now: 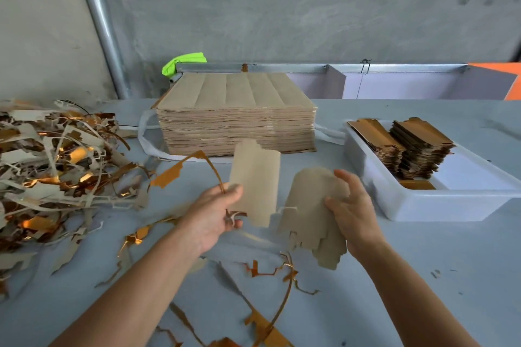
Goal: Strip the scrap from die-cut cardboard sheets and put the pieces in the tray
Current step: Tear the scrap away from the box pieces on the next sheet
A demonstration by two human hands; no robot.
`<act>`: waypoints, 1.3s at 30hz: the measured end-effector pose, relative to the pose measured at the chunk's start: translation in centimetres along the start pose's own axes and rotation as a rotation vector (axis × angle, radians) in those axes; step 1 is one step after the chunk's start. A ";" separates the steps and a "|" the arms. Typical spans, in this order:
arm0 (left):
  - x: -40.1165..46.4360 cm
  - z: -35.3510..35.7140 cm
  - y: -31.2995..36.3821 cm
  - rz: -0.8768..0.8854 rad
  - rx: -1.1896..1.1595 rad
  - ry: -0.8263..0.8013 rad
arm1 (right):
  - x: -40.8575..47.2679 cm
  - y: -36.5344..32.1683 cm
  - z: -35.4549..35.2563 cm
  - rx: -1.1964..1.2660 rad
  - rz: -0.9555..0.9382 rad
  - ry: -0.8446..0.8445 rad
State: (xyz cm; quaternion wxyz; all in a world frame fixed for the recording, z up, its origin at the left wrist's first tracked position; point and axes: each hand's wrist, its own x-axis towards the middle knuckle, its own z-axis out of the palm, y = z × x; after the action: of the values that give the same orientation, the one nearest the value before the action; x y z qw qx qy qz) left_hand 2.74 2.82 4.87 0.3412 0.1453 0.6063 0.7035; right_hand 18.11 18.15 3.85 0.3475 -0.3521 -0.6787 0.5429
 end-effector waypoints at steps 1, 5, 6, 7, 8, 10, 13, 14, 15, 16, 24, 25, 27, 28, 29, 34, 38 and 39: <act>-0.2 0.4 -0.3 -0.007 0.010 -0.014 | -0.1 -0.3 0.3 -0.040 -0.017 -0.040; -1.0 1.8 -1.5 0.030 0.193 -0.023 | -0.7 -1.2 1.5 -0.037 0.018 -0.131; -1.1 2.1 -1.8 0.060 0.284 -0.033 | -0.9 -1.4 1.8 0.008 0.030 -0.146; -1.2 2.3 -2.0 0.092 0.359 -0.055 | -1.1 -1.5 2.0 0.050 0.037 -0.158; -1.3 2.4 -2.2 0.116 0.405 -0.085 | -1.2 -1.5 2.1 0.094 0.045 -0.167; -1.5 2.1 -2.1 0.128 0.462 -0.156 | -1.0 -1.4 1.9 0.134 0.061 -0.138; -1.4 0.9 -1.5 0.083 0.459 -0.241 | -0.3 -1.2 0.6 0.212 0.138 -0.021; -1.4 0.3 -1.2 0.065 0.390 -0.251 | 0.0 -1.1 0.0 0.247 0.165 0.013; -1.3 -0.4 -0.8 0.052 0.310 -0.257 | 0.2 -1.0 -0.4 0.271 0.186 0.039; -1.2 -0.9 -0.5 0.048 0.247 -0.252 | 0.4 -0.9 -0.9 0.290 0.209 0.063; 3.0 -5.6 3.2 0.385 0.643 0.424 | 1.0 -0.2 -2.3 0.656 0.493 -0.041; 3.8 -6.4 3.7 0.413 0.682 0.477 | 0.9 -0.1 -2.3 0.700 0.519 -0.064; 5.2 -7.5 4.3 0.415 0.788 0.544 | 0.8 -0.3 -2.2 0.766 0.543 -0.104; 5.6 -7.9 4.4 0.390 0.834 0.563 | 0.7 -0.5 -2.3 0.793 0.552 -0.129; 6.0 -8.2 4.4 0.364 0.863 0.576 | 0.6 -0.6 -2.2 0.818 0.559 -0.150; 6.4 -8.7 4.2 0.251 1.033 0.404 | 0.8 -0.1 -2.3 0.980 0.568 -0.122; 3.8 -6.6 4.0 0.074 1.565 0.274 | 0.8 0.6 -2.6 1.001 0.578 -0.090; 2.6 -5.7 3.9 0.182 1.675 0.275 | 0.8 0.8 -2.7 1.002 0.579 -0.080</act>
State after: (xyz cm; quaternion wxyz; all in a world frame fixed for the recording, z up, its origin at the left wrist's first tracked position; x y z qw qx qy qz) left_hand -3.84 0.15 6.74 -0.0133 0.3111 0.9484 0.0590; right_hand 20.03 20.32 3.57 0.2830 -0.2951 -0.2274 0.8838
